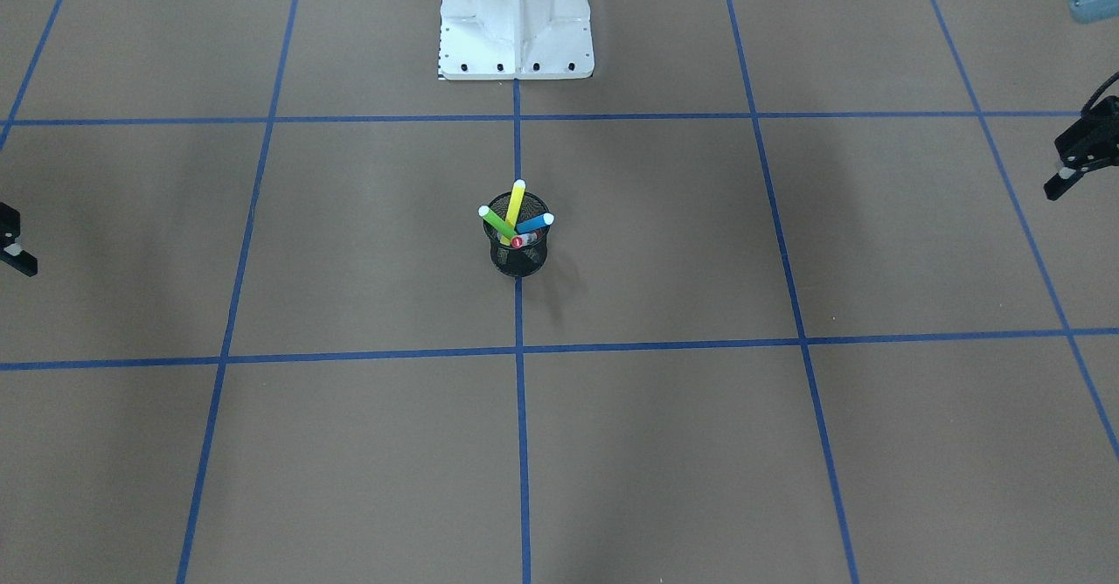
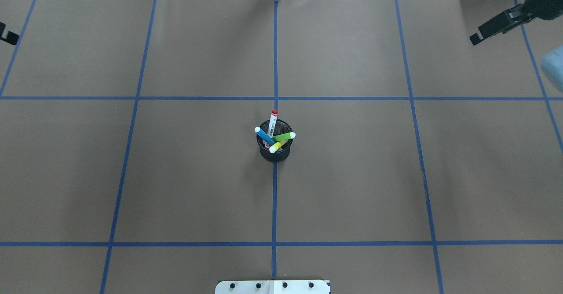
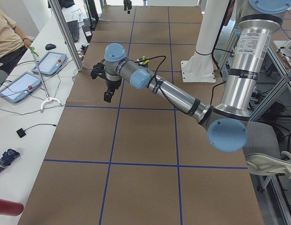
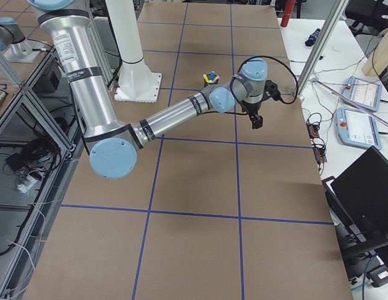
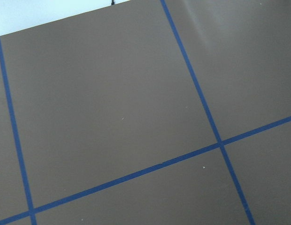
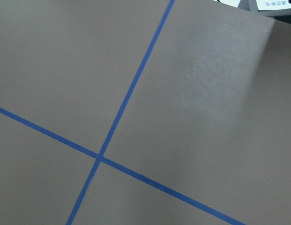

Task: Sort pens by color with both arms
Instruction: 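Move the left gripper toward the black mesh pen cup while the right arm advances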

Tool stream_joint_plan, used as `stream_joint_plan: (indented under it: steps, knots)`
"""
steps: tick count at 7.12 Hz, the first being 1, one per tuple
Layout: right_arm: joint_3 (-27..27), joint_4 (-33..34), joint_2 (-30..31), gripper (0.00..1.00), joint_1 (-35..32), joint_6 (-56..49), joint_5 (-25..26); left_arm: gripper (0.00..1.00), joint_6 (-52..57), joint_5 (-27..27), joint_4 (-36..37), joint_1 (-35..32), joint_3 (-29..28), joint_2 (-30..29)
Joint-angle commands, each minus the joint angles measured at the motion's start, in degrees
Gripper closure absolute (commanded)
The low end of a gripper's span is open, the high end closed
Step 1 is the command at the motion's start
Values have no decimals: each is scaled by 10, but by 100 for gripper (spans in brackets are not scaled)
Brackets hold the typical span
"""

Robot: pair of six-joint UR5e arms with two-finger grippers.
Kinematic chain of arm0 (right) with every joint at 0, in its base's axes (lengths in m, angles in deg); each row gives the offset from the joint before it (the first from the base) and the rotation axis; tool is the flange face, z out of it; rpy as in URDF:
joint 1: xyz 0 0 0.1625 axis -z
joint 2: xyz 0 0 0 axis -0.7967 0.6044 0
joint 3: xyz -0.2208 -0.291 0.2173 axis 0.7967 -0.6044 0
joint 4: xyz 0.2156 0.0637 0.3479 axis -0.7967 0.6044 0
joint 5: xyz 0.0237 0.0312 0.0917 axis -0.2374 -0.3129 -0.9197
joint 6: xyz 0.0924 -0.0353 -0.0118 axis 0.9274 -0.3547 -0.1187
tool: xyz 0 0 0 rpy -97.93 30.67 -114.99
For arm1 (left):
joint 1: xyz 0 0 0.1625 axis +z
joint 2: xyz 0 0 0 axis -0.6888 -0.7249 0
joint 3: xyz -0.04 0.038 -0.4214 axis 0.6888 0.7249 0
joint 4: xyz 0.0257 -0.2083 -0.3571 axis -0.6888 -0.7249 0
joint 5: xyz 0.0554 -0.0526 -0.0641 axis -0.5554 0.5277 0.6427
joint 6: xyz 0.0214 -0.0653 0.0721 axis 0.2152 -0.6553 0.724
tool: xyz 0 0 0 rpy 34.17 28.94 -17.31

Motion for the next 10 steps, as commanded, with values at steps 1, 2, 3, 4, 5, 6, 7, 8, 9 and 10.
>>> stream_joint_plan:
  steps: [1,2,3,4,5,6,7,8,9,10]
  knots:
    - [1,1,-39,1,51,94,54,0,-117,-3,0,49,-2,-51]
    - [0,4,-54,1,72,127,83,0,-159,-7,0,67,-3,-69]
    - [0,5,-60,1,87,162,95,0,-217,-55,1,103,-2,-94]
    - [0,6,-68,2,96,181,96,0,-272,-88,1,151,-4,-114]
    - [0,7,-72,2,106,211,96,0,-306,-104,2,184,-6,-132]
    - [0,7,-77,2,118,248,99,0,-338,-106,4,203,-6,-148]
    - [0,6,-79,2,129,292,100,0,-371,-116,5,229,-6,-162]
    - [0,6,-82,2,141,339,103,0,-409,-143,6,259,-8,-173]
    - [0,6,-86,1,154,360,113,0,-462,-149,5,291,-22,-193]
    - [0,7,-85,2,162,361,128,0,-480,-149,3,306,-38,-216]
